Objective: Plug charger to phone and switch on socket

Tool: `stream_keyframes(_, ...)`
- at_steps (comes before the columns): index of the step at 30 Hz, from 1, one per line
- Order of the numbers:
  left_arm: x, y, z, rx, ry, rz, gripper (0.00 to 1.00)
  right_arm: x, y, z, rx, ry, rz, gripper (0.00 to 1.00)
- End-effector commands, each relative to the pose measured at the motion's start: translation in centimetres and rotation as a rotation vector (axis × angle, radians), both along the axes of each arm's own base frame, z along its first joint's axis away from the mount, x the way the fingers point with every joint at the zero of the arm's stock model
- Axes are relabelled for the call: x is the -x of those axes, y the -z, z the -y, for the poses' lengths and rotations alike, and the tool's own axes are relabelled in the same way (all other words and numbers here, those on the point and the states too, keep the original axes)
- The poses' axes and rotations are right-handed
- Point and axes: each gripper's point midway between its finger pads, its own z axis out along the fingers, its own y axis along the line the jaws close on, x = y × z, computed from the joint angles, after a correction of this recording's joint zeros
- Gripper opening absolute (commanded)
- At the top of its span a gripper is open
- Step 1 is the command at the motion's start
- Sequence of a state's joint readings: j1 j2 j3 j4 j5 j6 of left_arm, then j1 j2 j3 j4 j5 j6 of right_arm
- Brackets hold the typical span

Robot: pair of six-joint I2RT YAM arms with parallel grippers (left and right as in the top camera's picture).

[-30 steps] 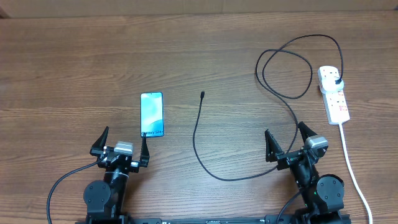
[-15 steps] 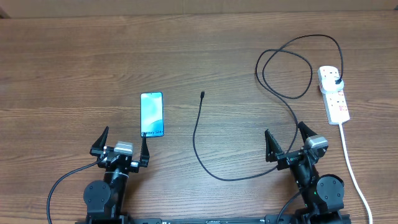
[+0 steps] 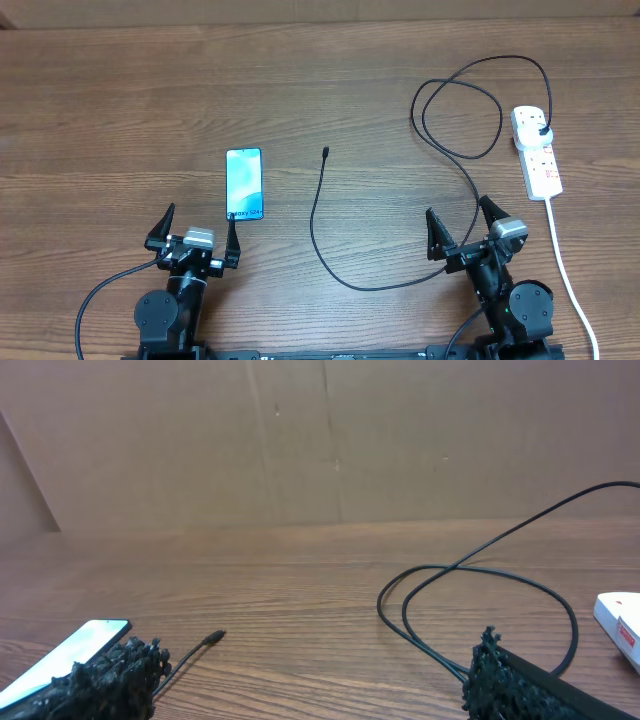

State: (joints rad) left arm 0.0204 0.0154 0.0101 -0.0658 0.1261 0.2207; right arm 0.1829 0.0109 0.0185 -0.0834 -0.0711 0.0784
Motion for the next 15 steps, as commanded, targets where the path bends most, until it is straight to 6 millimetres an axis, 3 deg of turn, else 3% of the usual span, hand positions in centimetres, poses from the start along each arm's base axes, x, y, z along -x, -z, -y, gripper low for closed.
stream_keyframes(1,-0.01,0.13,-0.18,-0.019,-0.007,0.002,1.0,-0.05,0.25,0.12,-0.002,0.006,0.001,1.0)
stream_keyframes(15,0.0,0.12,-0.16,-0.001,-0.007,0.001,1.0,-0.05,0.26,0.12,-0.002,0.006,0.0,1.0)
